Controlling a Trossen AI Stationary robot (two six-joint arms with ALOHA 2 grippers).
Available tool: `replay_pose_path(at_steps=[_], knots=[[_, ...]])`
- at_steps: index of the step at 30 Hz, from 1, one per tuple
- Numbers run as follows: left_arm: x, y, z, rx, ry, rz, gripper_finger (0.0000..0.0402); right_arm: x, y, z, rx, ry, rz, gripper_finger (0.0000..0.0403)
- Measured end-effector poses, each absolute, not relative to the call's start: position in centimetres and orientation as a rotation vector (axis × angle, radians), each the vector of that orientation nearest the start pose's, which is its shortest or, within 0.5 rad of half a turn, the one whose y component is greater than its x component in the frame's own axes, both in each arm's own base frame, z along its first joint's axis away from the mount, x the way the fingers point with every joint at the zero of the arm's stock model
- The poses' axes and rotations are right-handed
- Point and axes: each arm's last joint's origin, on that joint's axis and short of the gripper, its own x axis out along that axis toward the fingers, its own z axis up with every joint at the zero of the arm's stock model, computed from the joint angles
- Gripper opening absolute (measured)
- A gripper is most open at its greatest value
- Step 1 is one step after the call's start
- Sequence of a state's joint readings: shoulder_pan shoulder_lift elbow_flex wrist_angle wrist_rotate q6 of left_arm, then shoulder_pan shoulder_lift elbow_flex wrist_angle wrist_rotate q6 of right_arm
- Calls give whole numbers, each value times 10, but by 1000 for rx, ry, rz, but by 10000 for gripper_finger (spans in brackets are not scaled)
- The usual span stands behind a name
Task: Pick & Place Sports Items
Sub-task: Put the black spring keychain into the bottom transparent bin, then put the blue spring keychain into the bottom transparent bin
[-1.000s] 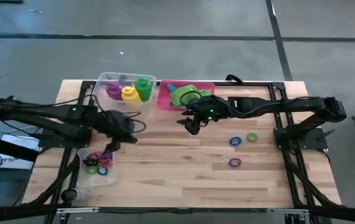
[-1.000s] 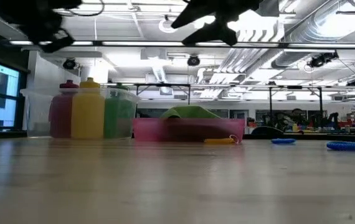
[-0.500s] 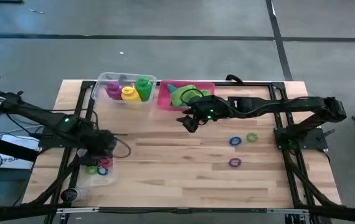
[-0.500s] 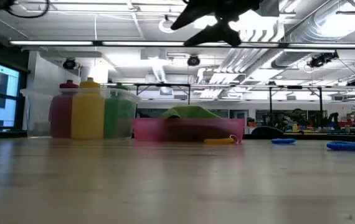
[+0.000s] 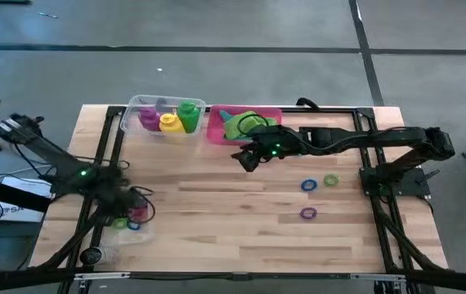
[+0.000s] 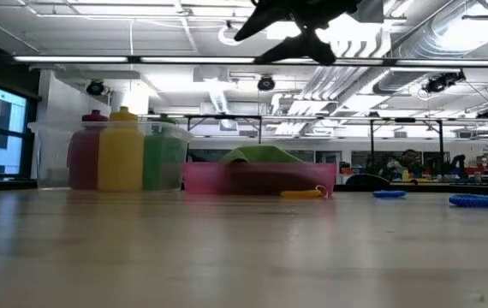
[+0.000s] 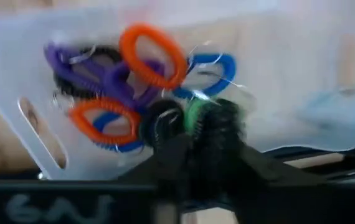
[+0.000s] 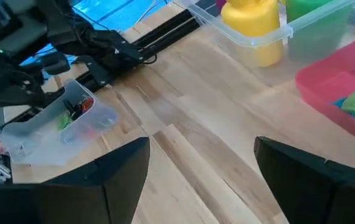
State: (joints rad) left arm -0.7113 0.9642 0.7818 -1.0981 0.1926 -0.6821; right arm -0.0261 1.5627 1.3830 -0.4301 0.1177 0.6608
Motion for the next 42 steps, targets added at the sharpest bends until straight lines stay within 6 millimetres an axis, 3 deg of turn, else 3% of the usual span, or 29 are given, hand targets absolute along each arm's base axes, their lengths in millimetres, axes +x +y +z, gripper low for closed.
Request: replay_pose_path(at_steps=[5,10,20,30,37,42], knots=[[102,-105,232,-202,1498,-275,159,348,-13,328,625,531,-358,231],[100,-106,231,-158,1469,-255,198,348,-13,327,639,536,-370,231],[108,-102,231,-195,1394,-150,202,331,-11,309,604,807,-390,231],[134,-90,236,-389,1225,-19,203,312,-8,296,480,1092,-295,231],[159,-78,245,-520,1035,15,203,298,-4,289,292,1262,-186,231],[173,-64,251,-598,918,65,203,291,3,271,142,1345,-94,231]])
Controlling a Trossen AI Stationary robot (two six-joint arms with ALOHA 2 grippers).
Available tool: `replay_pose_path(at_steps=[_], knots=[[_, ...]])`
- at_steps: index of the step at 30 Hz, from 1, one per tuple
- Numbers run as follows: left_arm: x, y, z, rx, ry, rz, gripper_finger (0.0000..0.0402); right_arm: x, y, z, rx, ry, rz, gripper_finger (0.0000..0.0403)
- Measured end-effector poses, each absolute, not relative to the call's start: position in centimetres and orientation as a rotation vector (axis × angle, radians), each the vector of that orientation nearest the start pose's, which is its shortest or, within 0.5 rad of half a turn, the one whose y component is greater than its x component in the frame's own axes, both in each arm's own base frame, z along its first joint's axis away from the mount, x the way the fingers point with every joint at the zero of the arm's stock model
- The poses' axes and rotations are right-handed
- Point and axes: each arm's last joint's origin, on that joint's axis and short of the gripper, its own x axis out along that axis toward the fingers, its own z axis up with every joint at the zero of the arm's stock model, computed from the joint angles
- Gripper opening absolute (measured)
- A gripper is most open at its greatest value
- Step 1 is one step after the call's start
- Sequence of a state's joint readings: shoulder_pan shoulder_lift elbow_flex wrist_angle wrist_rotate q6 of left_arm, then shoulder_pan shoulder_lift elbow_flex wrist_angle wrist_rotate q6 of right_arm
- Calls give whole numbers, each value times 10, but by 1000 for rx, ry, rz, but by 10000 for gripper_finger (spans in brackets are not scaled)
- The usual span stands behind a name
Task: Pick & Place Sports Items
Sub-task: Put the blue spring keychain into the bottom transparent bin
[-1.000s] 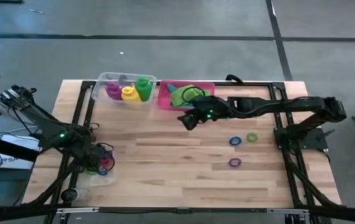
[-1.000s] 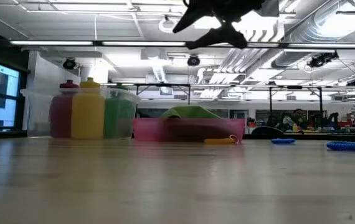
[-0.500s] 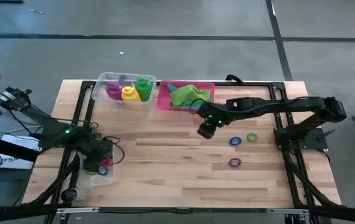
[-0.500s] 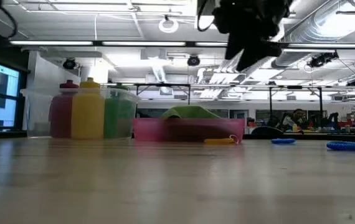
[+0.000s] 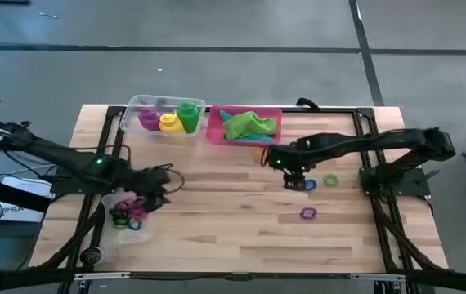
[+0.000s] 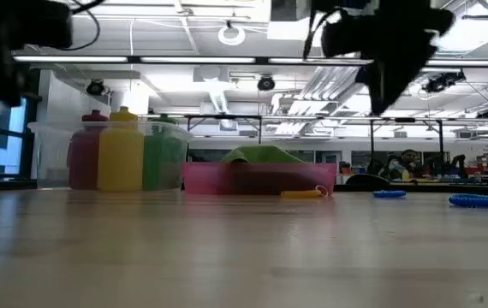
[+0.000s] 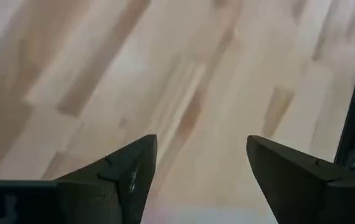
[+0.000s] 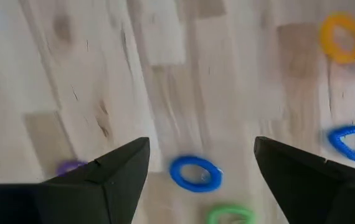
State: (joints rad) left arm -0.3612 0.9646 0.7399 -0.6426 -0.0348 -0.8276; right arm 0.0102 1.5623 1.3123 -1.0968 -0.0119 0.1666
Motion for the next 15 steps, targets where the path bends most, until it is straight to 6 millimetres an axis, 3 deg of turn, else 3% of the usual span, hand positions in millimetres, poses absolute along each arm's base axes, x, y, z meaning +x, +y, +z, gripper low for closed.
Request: replay_pose_path(at_steps=[15], knots=[[196,-32,265,-706,659,167,203,259,4,201,1,1477,134,231]])
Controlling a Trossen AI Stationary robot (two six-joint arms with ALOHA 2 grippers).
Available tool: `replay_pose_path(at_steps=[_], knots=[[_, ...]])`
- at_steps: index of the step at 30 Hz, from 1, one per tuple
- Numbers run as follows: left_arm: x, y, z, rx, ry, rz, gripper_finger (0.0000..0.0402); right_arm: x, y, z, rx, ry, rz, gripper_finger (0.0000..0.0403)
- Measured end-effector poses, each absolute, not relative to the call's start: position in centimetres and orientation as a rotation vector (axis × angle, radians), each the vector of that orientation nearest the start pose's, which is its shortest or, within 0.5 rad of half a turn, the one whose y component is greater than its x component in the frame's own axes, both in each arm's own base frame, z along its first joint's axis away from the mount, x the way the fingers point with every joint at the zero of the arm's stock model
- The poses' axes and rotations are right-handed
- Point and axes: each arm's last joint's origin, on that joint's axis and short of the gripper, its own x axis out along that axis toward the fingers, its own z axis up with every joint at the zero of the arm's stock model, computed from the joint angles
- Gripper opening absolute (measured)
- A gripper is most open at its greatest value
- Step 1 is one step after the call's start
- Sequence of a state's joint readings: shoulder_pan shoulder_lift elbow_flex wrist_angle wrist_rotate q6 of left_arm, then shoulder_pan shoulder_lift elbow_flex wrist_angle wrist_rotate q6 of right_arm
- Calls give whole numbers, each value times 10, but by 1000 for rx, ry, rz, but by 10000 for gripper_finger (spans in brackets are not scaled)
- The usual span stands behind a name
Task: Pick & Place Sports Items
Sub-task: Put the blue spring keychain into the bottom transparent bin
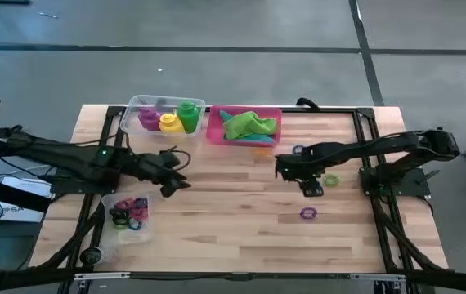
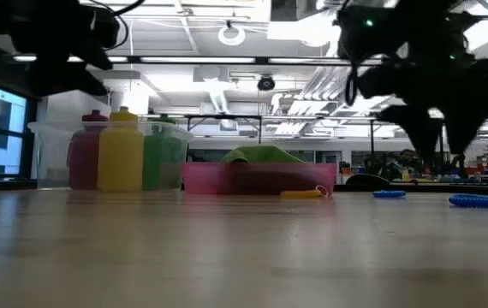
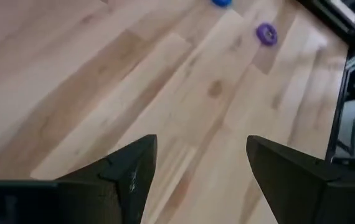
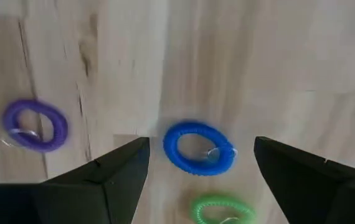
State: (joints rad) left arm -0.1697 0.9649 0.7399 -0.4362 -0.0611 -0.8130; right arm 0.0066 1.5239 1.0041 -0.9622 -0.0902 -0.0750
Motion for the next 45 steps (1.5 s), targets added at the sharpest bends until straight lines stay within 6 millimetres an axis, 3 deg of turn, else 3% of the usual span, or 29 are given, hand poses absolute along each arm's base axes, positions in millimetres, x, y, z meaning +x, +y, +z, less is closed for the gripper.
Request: replay_pose_path(at_steps=[11,20,34,42,45], knots=[[197,-23,265,-689,610,264,203,238,3,160,-142,1445,227,231],[197,-21,265,-692,597,293,203,236,-3,148,-171,1402,190,225],[197,-20,266,-698,584,319,203,221,-8,126,-210,1383,251,112],[197,-20,266,-701,582,325,203,220,-8,124,-174,1384,211,12],[197,-20,266,-701,580,327,203,221,-8,124,-147,1375,188,6]])
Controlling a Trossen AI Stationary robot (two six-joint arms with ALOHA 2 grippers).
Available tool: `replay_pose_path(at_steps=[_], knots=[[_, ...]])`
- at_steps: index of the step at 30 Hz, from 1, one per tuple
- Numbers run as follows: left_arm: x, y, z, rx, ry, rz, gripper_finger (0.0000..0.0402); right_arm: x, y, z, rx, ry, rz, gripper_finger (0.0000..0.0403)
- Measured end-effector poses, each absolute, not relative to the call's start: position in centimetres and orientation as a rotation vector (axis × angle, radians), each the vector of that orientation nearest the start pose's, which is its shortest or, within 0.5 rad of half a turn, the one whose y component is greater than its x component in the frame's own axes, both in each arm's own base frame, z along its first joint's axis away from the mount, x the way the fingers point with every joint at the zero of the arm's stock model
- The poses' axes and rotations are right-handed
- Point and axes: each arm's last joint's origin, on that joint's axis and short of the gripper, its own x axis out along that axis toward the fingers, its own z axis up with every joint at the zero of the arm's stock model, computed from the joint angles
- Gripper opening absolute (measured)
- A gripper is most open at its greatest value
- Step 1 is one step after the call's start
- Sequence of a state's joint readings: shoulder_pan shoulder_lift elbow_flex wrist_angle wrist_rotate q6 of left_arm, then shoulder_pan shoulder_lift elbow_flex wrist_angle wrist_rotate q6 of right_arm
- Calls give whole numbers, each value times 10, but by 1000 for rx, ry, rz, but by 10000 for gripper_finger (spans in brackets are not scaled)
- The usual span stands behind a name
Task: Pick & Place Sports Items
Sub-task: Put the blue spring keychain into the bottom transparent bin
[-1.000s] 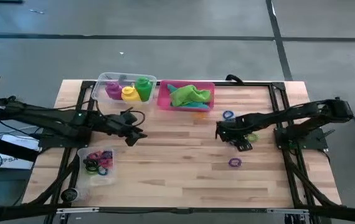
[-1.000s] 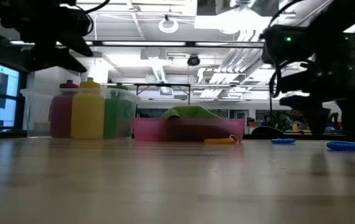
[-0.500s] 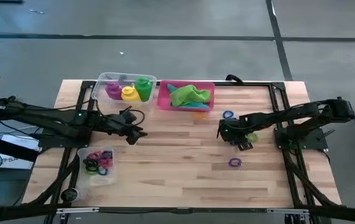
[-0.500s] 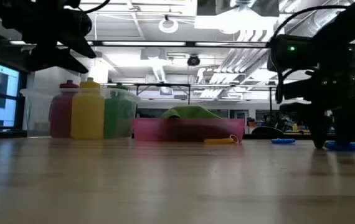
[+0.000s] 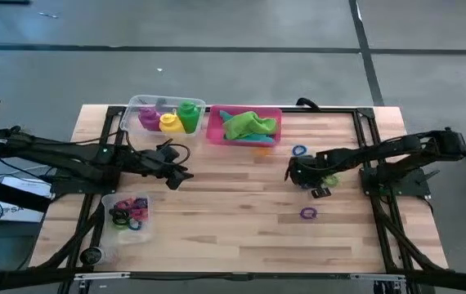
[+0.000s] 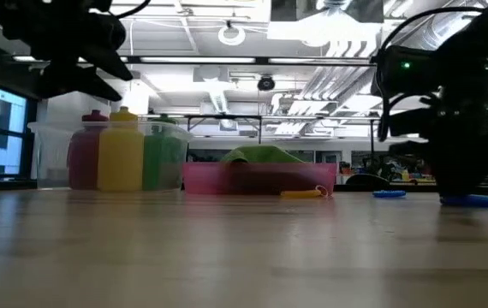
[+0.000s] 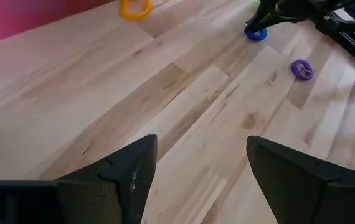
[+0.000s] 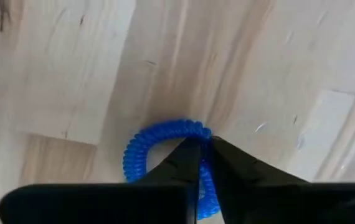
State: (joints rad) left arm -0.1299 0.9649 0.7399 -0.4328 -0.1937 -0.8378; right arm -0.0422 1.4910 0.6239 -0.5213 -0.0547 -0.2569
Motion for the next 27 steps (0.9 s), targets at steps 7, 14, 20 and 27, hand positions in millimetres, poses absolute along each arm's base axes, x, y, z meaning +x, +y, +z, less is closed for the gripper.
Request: replay_pose_path(at_steps=[7,14,20,27], knots=[[197,-20,266,-702,580,328,203,227,-8,128,-59,1359,113,3],[197,-21,266,-698,583,319,203,248,-9,148,31,1268,25,2],[197,-24,266,-645,595,283,203,262,-10,165,128,1206,-75,1],[196,-27,266,-521,612,229,203,272,-11,178,414,1132,-261,1]])
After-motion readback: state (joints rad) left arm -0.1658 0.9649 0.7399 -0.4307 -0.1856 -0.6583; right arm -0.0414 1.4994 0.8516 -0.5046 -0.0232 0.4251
